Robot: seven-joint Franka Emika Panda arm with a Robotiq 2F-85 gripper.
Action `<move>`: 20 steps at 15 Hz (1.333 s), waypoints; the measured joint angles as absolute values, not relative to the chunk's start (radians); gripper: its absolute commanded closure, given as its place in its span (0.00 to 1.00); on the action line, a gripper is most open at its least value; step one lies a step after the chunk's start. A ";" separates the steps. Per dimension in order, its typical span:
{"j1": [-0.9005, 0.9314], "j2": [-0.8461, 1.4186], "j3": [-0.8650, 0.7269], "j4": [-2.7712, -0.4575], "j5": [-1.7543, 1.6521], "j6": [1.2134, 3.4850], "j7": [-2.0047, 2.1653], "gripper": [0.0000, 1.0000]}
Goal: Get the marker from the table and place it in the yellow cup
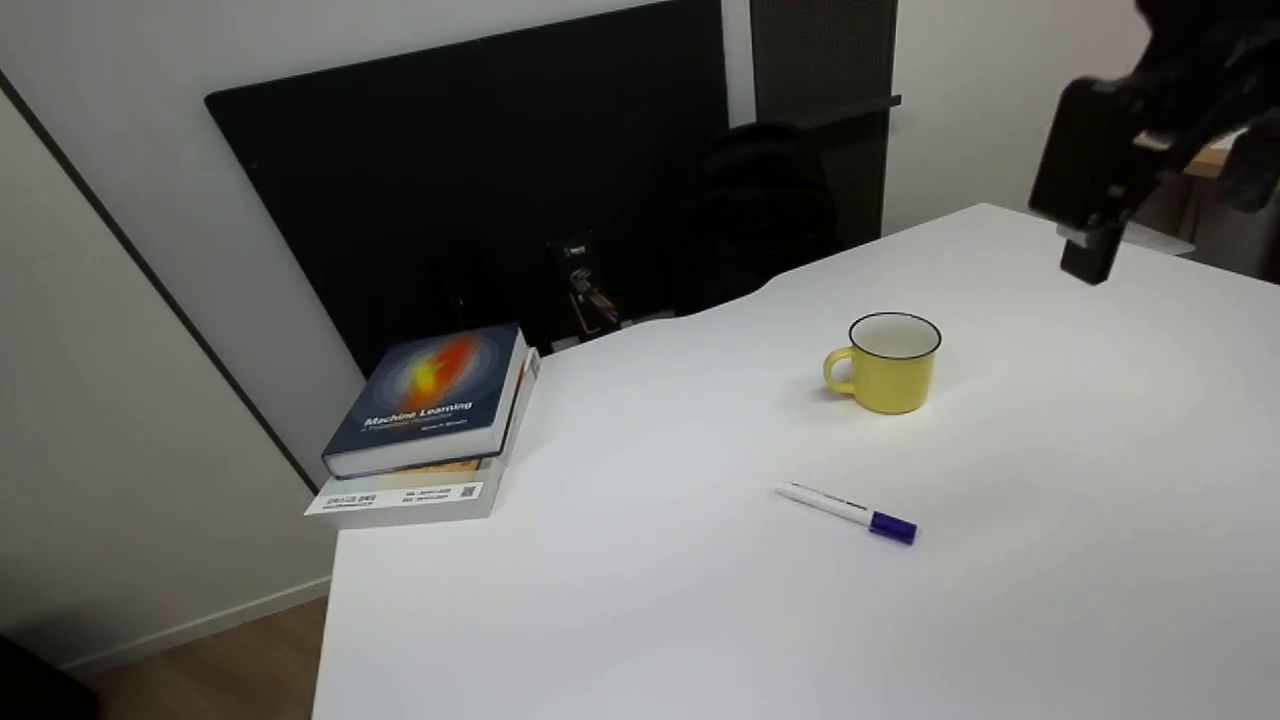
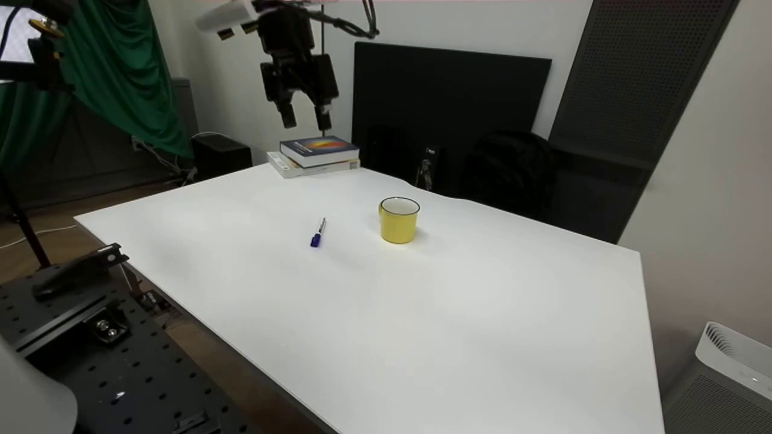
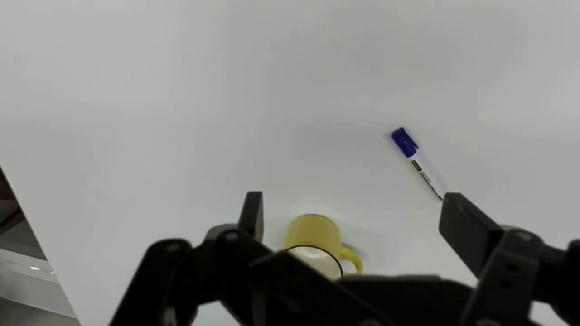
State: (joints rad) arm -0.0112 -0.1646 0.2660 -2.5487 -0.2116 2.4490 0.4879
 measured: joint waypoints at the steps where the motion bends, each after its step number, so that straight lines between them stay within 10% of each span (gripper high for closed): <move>1: -0.011 -0.111 0.243 -2.532 -0.204 2.473 0.451 0.00; 20: 0.143 0.509 0.148 -1.923 -0.124 2.341 -0.129 0.00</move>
State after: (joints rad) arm 0.1435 0.5086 0.1477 -1.9228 -0.1244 2.3407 -0.1294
